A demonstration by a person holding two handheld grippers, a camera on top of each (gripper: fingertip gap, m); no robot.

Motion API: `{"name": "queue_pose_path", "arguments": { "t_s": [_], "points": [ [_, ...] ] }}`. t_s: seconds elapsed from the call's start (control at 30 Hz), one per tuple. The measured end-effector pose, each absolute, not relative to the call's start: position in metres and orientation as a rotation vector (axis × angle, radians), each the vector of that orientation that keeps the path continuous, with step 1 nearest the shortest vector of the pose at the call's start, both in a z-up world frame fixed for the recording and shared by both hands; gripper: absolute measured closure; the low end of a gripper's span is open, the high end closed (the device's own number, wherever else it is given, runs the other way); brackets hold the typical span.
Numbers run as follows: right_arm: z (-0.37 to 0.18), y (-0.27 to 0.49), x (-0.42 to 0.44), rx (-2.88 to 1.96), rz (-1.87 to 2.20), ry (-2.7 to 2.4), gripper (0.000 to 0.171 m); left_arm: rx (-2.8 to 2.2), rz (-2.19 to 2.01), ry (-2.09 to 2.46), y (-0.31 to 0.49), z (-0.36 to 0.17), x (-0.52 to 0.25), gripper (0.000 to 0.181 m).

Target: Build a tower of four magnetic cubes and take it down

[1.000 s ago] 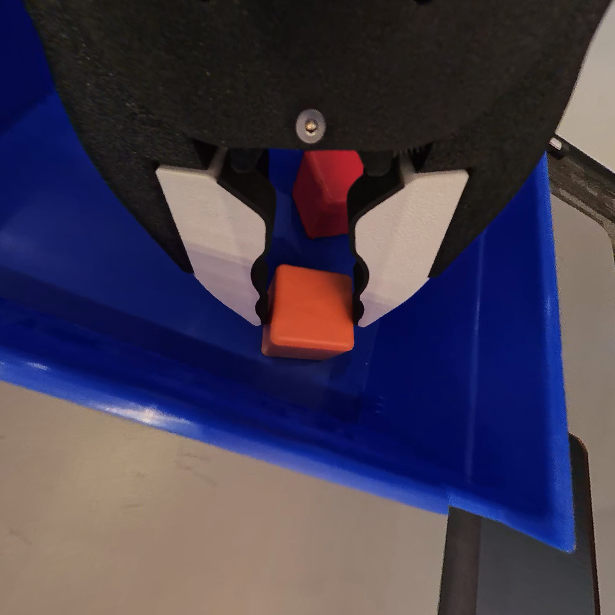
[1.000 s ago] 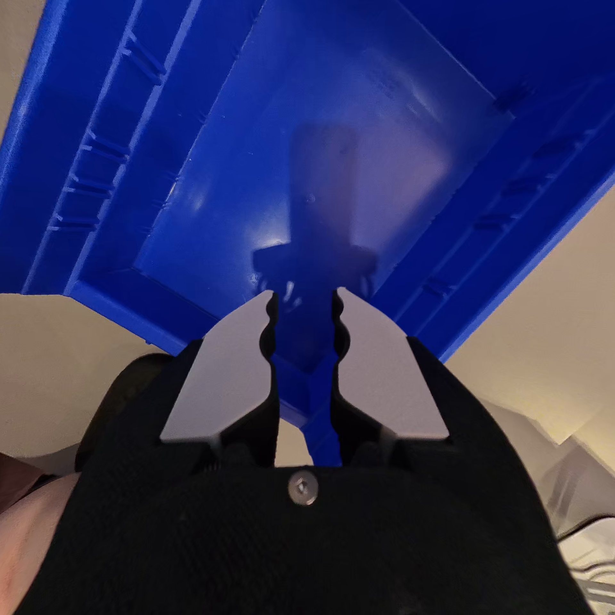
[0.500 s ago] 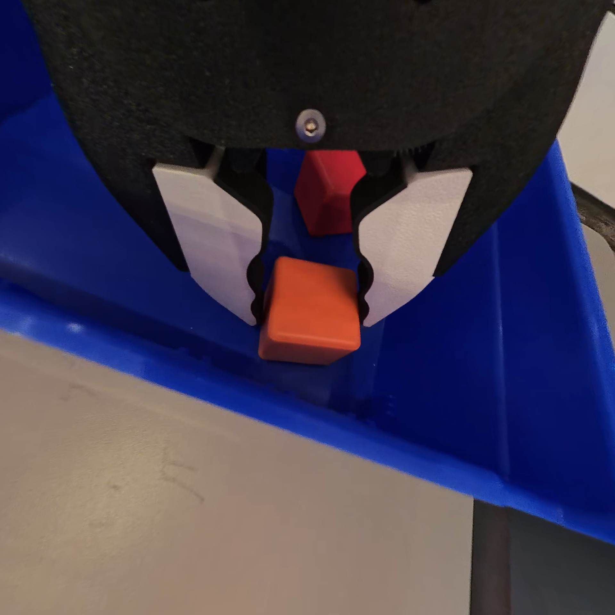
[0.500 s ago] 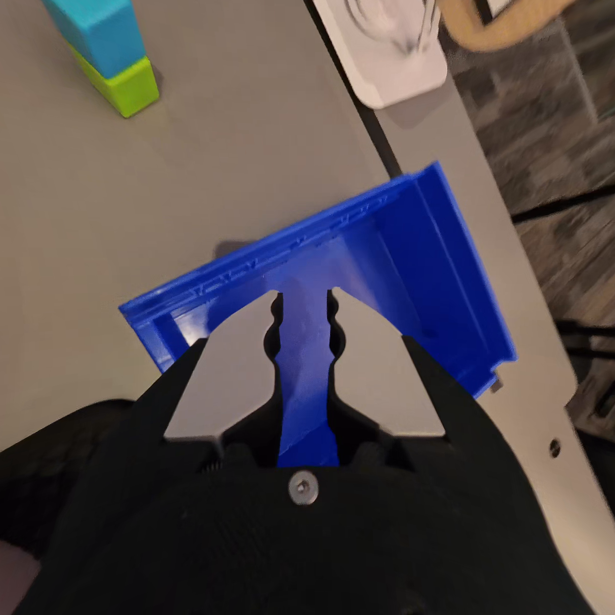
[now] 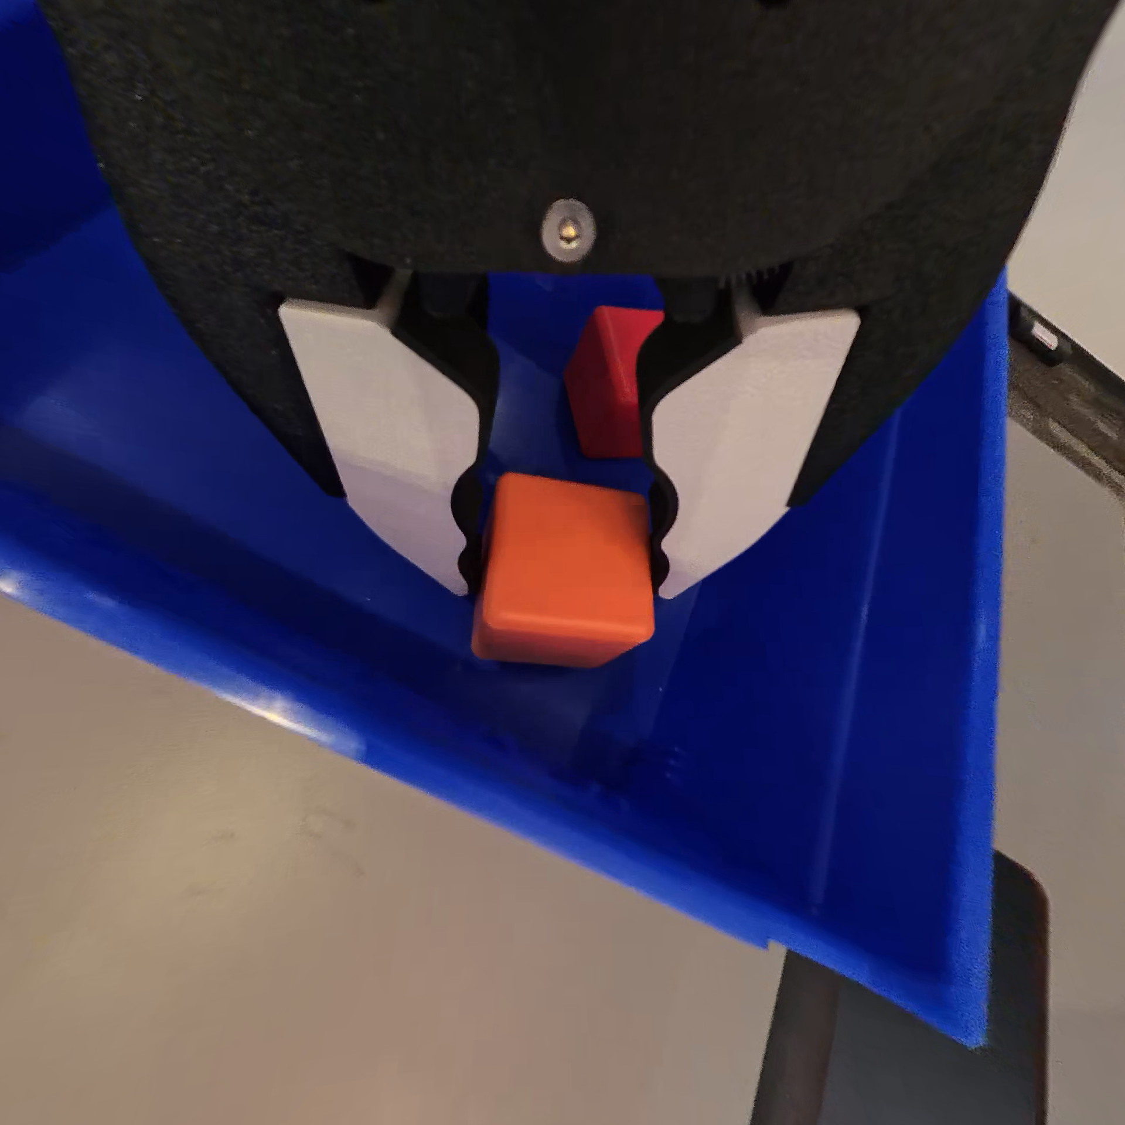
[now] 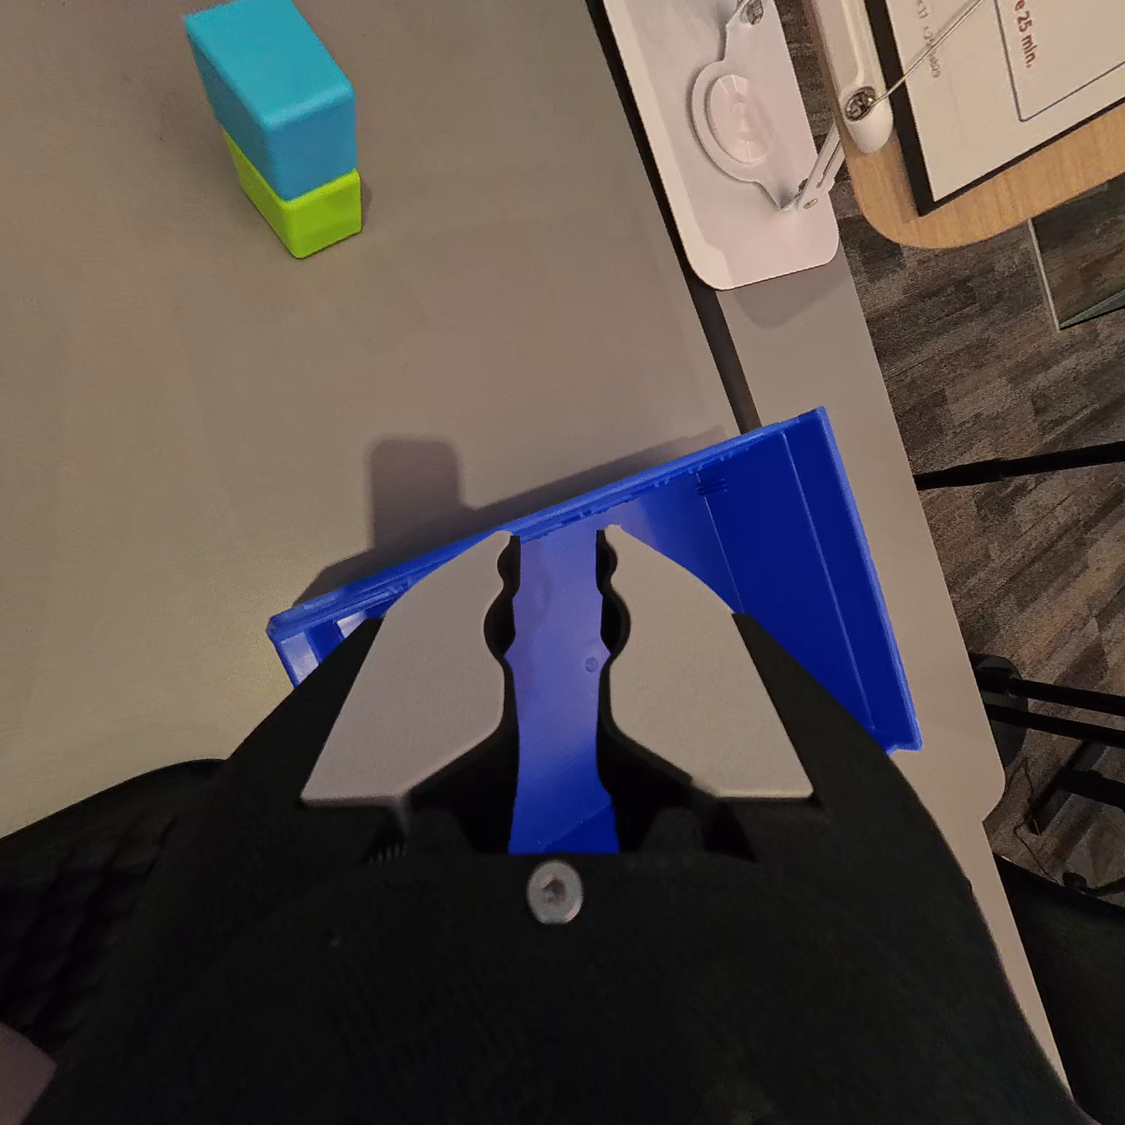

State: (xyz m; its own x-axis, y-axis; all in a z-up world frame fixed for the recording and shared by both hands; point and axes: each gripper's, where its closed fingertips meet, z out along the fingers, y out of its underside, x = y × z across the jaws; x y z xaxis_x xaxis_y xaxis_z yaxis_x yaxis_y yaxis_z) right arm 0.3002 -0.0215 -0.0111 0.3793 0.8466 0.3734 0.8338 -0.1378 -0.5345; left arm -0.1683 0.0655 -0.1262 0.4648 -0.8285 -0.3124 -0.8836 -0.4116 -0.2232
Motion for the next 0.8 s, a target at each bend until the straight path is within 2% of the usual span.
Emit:
{"name": "queue_pose_path", "arguments": {
  "t_s": [0.37, 0.8],
  "points": [
    [-0.019, -0.046, 0.273, -1.944, 0.244, -1.549, 0.144, -2.326, 0.253, 1.382, 0.053, -0.094, -0.182, 0.129],
    [-0.034, -0.056, 0.236, -1.884, 0.234, -1.712, 0.143, -2.307, 0.285, 1.369, 0.046, -0.082, -0.191, 0.129]
  ]
}}
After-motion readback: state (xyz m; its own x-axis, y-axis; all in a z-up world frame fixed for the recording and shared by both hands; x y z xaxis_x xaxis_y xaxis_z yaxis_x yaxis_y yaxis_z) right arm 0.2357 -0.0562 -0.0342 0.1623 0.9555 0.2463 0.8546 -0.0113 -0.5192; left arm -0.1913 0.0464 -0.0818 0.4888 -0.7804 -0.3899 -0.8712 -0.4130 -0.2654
